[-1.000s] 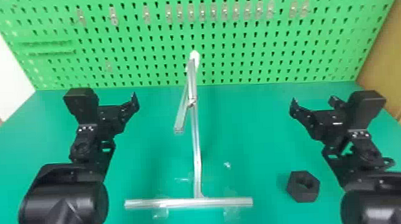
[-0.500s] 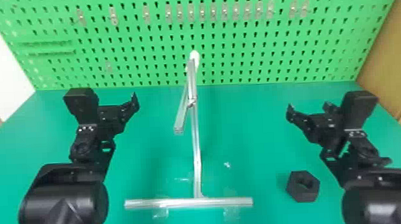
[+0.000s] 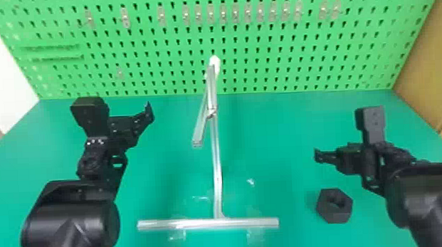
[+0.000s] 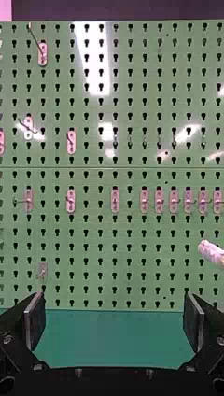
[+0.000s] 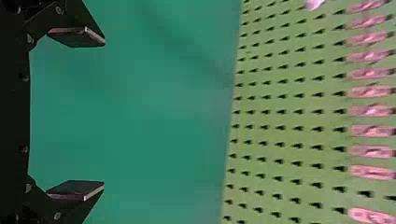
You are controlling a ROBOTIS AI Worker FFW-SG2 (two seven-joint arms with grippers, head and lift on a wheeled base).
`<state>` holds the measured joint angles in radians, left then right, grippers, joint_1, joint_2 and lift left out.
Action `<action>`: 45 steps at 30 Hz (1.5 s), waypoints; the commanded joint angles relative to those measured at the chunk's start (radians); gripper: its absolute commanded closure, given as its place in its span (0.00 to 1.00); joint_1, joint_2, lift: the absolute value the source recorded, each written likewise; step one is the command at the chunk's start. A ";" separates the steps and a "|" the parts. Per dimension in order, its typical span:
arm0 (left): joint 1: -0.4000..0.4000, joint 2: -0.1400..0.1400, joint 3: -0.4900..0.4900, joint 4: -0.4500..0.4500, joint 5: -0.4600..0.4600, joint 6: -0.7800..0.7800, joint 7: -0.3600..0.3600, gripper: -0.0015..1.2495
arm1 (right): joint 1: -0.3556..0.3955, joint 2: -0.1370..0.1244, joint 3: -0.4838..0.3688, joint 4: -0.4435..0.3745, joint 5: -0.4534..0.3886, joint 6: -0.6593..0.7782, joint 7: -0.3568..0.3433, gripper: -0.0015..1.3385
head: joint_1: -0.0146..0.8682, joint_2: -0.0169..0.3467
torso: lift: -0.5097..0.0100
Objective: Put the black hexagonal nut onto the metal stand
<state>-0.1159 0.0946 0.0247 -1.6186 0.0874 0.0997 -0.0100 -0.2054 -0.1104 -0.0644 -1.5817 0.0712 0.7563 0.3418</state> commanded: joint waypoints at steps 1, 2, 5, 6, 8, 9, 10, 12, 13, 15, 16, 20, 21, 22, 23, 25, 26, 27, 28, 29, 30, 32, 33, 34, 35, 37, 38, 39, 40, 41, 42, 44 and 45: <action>0.002 0.001 0.001 0.000 0.000 0.000 0.001 0.13 | -0.006 -0.003 -0.021 0.019 0.062 0.061 0.026 0.16 | 0.80 0.27 | 0.98; 0.002 0.001 0.003 0.000 0.000 0.000 0.001 0.13 | -0.008 -0.006 -0.018 0.020 0.070 0.075 0.032 0.16 | 0.80 0.27 | 0.98; 0.002 0.001 0.003 0.000 0.000 0.000 0.001 0.13 | -0.012 -0.020 -0.005 0.025 0.104 0.117 0.063 0.16 | 0.80 0.27 | 0.98; 0.002 0.001 0.003 0.000 -0.002 0.000 -0.001 0.13 | -0.014 -0.026 0.002 0.026 0.107 0.135 0.072 0.16 | 0.80 0.27 | 0.98; 0.002 0.001 0.003 0.000 -0.002 0.000 -0.001 0.13 | -0.020 -0.034 0.011 0.026 0.122 0.166 0.085 0.16 | 0.80 0.27 | 0.98; 0.002 0.001 0.003 0.000 -0.002 0.000 0.001 0.13 | -0.023 -0.037 0.015 0.026 0.142 0.176 0.106 0.16 | 0.80 0.27 | 0.98; 0.002 0.001 0.003 0.000 -0.002 0.000 -0.001 0.13 | -0.028 -0.038 0.017 0.026 0.156 0.201 0.123 0.16 | 0.80 0.27 | 0.98; 0.002 0.001 0.003 0.000 -0.003 0.000 0.001 0.13 | -0.031 -0.041 0.023 0.026 0.185 0.222 0.151 0.16 | 0.80 0.27 | 0.98; 0.004 0.001 0.003 0.000 -0.003 0.000 0.001 0.13 | -0.034 -0.041 0.025 0.026 0.188 0.238 0.154 0.16 | 0.80 0.27 | 0.98; 0.004 0.001 0.003 0.000 -0.005 0.000 0.001 0.13 | -0.034 -0.045 0.029 0.026 0.210 0.259 0.166 0.16 | 0.80 0.27 | 0.98; 0.004 -0.001 0.003 0.000 -0.005 0.002 -0.001 0.13 | -0.035 -0.045 0.031 0.026 0.223 0.268 0.174 0.16 | 0.80 0.27 | 0.98; 0.004 0.001 0.003 0.000 -0.005 0.002 0.001 0.13 | -0.038 -0.054 0.041 0.055 0.251 0.296 0.212 0.16 | 0.80 0.27 | 0.98; 0.006 0.001 0.004 0.000 -0.006 0.002 -0.001 0.13 | -0.042 -0.055 0.041 0.071 0.257 0.298 0.233 0.16 | 0.80 0.27 | 0.98; 0.004 -0.001 0.004 0.000 -0.006 0.002 -0.001 0.13 | -0.040 -0.058 0.043 0.078 0.257 0.298 0.238 0.16 | 0.80 0.27 | 0.98; 0.006 0.001 0.004 0.000 -0.006 0.002 -0.001 0.13 | -0.040 -0.058 0.043 0.083 0.257 0.296 0.241 0.16 | 0.80 0.27 | 0.98; 0.006 0.001 0.004 0.000 -0.006 0.002 -0.001 0.13 | -0.034 -0.057 0.040 0.094 0.259 0.282 0.246 0.17 | 0.80 0.27 | 0.98; 0.006 0.001 0.004 0.000 -0.005 0.002 0.001 0.13 | -0.034 -0.054 0.037 0.100 0.260 0.273 0.249 0.17 | 0.80 0.27 | 0.98; 0.006 0.001 0.004 0.000 -0.006 0.002 0.001 0.13 | -0.032 -0.054 0.035 0.109 0.259 0.262 0.250 0.18 | 0.80 0.27 | 0.98; 0.006 0.001 0.004 0.000 -0.005 0.002 0.001 0.13 | -0.032 -0.052 0.034 0.117 0.257 0.258 0.252 0.19 | 0.80 0.27 | 0.98; 0.006 -0.001 0.004 0.000 -0.005 0.002 -0.001 0.13 | -0.032 -0.052 0.031 0.123 0.257 0.247 0.256 0.20 | 0.80 0.27 | 0.98; 0.006 -0.001 0.004 0.000 -0.006 0.002 0.001 0.13 | -0.031 -0.052 0.028 0.131 0.253 0.233 0.256 0.22 | 0.80 0.27 | 0.98; 0.006 -0.001 0.004 0.000 -0.006 0.002 0.001 0.13 | -0.031 -0.052 0.025 0.140 0.248 0.221 0.258 0.22 | 0.80 0.27 | 0.98; 0.006 0.001 0.004 0.000 -0.006 0.002 -0.001 0.13 | -0.031 -0.051 0.021 0.149 0.245 0.212 0.258 0.22 | 0.80 0.27 | 0.98; 0.004 -0.001 0.004 0.000 -0.006 0.002 0.001 0.13 | -0.031 -0.051 0.020 0.155 0.245 0.202 0.259 0.22 | 0.80 0.27 | 0.98; 0.004 0.001 0.004 0.000 -0.006 0.002 -0.001 0.13 | -0.031 -0.051 0.018 0.160 0.242 0.196 0.259 0.22 | 0.80 0.27 | 0.98; 0.004 0.001 0.004 0.000 -0.006 0.002 -0.001 0.13 | -0.032 -0.051 0.015 0.172 0.237 0.186 0.261 0.22 | 0.80 0.27 | 0.98; 0.004 0.001 0.004 0.000 -0.006 0.002 0.001 0.13 | -0.032 -0.051 0.014 0.178 0.236 0.181 0.261 0.22 | 0.80 0.27 | 0.98; 0.004 0.001 0.004 0.000 -0.006 0.002 0.001 0.13 | -0.034 -0.051 0.011 0.184 0.234 0.178 0.263 0.22 | 0.80 0.27 | 0.98; 0.004 0.001 0.004 0.000 -0.006 0.002 -0.001 0.13 | -0.032 -0.051 0.011 0.190 0.231 0.173 0.263 0.22 | 0.80 0.27 | 0.98; 0.004 0.001 0.004 0.000 -0.006 0.002 -0.001 0.13 | -0.034 -0.051 0.009 0.196 0.230 0.170 0.263 0.22 | 0.80 0.27 | 0.98; 0.004 0.001 0.004 0.000 -0.006 0.002 -0.001 0.13 | -0.034 -0.051 0.008 0.203 0.226 0.163 0.266 0.22 | 0.80 0.27 | 0.98; 0.004 0.001 0.004 0.000 -0.006 0.002 0.001 0.13 | -0.034 -0.051 0.005 0.212 0.223 0.156 0.267 0.22 | 0.80 0.27 | 0.98; 0.004 0.001 0.004 0.000 -0.006 0.002 -0.001 0.13 | -0.032 -0.052 0.003 0.215 0.223 0.150 0.269 0.22 | 0.80 0.27 | 0.98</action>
<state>-0.1119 0.0950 0.0291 -1.6183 0.0813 0.1012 -0.0103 -0.2388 -0.1611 -0.0558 -1.3844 0.2999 0.9238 0.6076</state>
